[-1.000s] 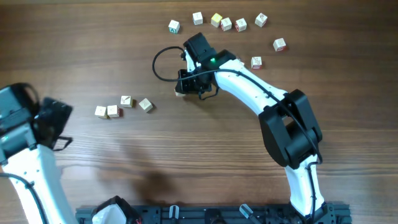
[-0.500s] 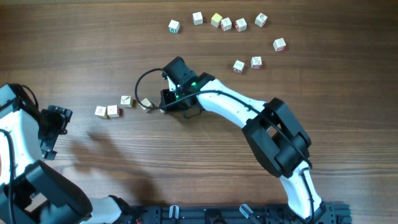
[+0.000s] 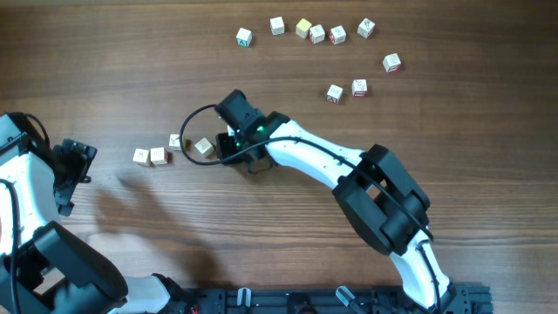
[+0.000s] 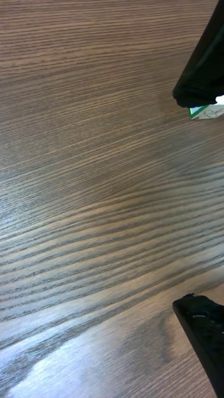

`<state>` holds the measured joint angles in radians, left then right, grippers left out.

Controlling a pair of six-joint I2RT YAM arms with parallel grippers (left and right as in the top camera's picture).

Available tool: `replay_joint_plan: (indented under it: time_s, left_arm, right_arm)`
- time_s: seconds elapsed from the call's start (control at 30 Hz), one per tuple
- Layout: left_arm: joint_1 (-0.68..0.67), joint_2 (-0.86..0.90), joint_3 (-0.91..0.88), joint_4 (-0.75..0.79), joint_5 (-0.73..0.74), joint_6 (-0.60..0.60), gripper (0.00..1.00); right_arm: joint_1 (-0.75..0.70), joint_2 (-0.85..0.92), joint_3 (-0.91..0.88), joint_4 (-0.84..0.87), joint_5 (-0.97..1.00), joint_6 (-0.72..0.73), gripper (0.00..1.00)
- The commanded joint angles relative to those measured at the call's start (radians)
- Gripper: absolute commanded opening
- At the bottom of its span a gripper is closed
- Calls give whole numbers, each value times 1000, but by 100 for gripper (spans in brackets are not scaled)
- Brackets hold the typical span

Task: Form a horizontal line
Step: 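Carry the red M block to the row's right end and lower it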

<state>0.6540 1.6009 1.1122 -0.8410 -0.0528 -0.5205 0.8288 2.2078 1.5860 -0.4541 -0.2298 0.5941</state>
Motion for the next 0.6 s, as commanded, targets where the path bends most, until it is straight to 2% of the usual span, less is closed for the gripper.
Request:
replay_joint_plan:
  time_s: [0.0,0.3,0.5,0.57]
  left_arm:
    - [5,11,6,10,11,15,100]
    - [5,11,6,13,11,15,100]
    - [5,11,6,16,11,15,100]
    - [5,11,6,16,11,15,100]
  right_arm:
    - [16,29,-32,18,40,76,21]
    - [16,32,-37,136,51,143,27]
    - [16,32,-37,147,51,143,50]
    - [16,32,-37,145,51,142,63]
